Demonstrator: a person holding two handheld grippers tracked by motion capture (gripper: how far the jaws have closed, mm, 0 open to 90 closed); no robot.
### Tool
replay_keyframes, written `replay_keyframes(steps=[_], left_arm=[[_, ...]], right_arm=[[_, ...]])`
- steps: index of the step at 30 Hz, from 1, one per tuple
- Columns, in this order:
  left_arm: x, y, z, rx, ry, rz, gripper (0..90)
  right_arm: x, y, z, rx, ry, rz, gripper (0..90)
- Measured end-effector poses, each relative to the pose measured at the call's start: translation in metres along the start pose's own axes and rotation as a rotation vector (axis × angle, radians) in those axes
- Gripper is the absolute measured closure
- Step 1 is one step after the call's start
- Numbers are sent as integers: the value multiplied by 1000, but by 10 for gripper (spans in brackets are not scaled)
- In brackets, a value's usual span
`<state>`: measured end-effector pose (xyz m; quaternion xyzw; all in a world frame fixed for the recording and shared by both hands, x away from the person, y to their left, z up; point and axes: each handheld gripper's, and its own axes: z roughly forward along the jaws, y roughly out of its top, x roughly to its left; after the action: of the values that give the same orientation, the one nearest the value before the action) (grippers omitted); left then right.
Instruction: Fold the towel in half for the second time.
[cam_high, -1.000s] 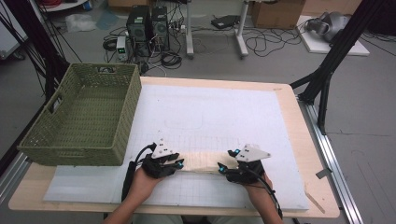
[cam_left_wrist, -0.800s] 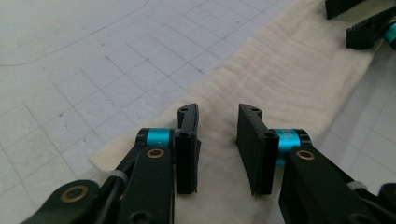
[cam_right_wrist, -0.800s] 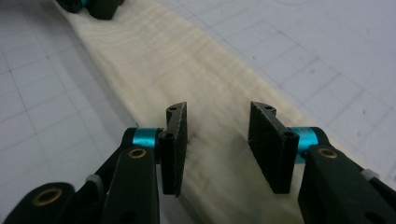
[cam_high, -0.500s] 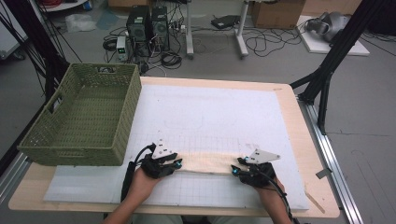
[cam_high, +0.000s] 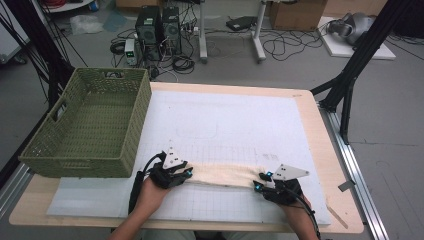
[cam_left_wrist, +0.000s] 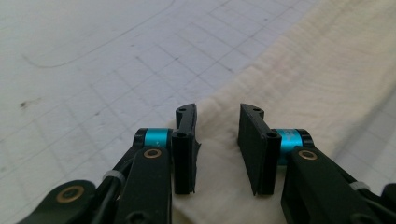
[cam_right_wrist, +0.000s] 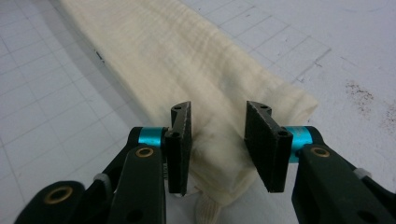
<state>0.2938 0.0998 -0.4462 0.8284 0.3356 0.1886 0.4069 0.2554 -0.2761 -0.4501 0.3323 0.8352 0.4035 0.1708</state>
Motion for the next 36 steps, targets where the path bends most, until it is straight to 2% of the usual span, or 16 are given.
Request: replay_keyframes(steps=[2,4,6,7,8,10,12,17,19,22,23,25,28,31,35,36], left_arm=[[4,0,-5,-7,23,-12,675],[8,2,-13,-36,33,-36,668],[12,3,-20,-75,13,-63,660],[12,3,-23,-99,-9,-83,658],[12,3,-25,-107,-37,-86,658],[8,2,-28,-103,-75,-62,664],[6,1,-27,-86,-81,-44,676],[3,-6,-15,24,-41,23,691],[0,-6,-13,28,-18,54,694],[-6,-5,-11,36,38,145,693],[-7,-5,-10,33,50,160,692],[-8,-4,-9,33,74,173,683],[-7,-4,-9,31,78,175,670],[-1,-4,-11,3,59,110,631],[15,-5,-19,-105,26,-64,481],[19,-5,-22,-133,18,-94,453]], right_arm=[[0,0,0,0,-8,-5,609],[0,0,0,0,-8,-2,606],[0,0,0,1,-8,-1,603],[0,0,0,1,-8,-2,601],[0,0,0,1,-9,-2,600],[0,0,0,1,-9,-3,599],[0,0,0,2,-10,-2,598],[1,0,0,2,-15,-2,591],[1,0,0,2,-16,-1,585],[1,0,0,2,-18,3,570],[1,0,0,2,-20,4,566],[2,1,0,5,-29,7,552],[2,1,1,2,-33,6,537],[1,2,0,-5,-28,20,477],[1,5,-6,-28,-27,21,426],[0,6,-8,-40,-34,22,408]])
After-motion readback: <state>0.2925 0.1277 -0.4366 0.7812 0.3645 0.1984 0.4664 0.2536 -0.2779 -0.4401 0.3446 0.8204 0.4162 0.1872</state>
